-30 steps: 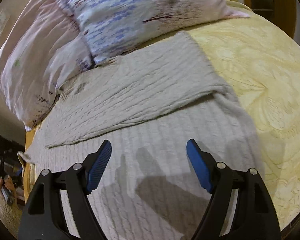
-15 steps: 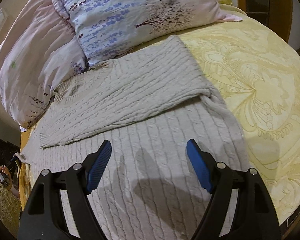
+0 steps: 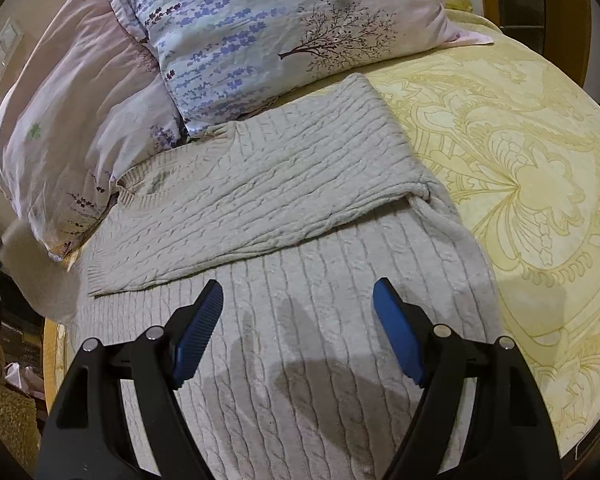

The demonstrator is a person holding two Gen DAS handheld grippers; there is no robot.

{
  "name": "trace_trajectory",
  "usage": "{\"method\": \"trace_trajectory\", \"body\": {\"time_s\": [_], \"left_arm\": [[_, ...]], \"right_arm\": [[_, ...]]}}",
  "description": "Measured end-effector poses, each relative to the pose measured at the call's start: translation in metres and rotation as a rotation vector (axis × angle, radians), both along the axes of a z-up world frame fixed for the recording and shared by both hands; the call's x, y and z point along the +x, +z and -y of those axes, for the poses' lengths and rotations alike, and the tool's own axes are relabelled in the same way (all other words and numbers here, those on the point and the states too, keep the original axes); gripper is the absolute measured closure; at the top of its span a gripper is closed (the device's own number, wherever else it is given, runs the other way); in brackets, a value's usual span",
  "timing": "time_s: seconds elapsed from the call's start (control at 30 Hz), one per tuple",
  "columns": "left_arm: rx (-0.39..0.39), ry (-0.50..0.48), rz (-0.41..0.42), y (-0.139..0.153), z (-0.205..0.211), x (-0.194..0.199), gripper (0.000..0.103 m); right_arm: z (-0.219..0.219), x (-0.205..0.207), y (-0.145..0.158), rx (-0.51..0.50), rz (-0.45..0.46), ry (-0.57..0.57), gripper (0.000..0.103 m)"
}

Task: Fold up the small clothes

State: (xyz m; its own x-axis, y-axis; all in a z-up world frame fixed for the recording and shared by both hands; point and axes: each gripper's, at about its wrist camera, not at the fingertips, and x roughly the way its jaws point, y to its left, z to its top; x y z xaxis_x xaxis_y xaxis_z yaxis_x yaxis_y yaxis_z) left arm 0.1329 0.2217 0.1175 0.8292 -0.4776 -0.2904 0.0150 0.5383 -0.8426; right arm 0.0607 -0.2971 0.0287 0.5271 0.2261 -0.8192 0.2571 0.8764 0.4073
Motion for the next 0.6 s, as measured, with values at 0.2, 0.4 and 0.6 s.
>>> {"method": "trace_trajectory", "body": {"time_s": [0.2, 0.4, 0.6], "left_arm": [[0.085, -0.238, -0.051, -0.030, 0.111, 0.012, 0.098], [0.249, -0.408, -0.252, -0.101, 0.196, 0.011, 0.097], [0.305, -0.457, -0.232, -0.092, 0.190, -0.003, 0.034]], "right_arm": [[0.007, -0.006, -0.001, -0.001, -0.001, -0.009, 0.026], [0.008, -0.006, 0.003, -0.021, -0.004, 0.017, 0.026], [-0.028, 0.015, 0.031, -0.104, 0.086, 0.192, 0.026]]}}
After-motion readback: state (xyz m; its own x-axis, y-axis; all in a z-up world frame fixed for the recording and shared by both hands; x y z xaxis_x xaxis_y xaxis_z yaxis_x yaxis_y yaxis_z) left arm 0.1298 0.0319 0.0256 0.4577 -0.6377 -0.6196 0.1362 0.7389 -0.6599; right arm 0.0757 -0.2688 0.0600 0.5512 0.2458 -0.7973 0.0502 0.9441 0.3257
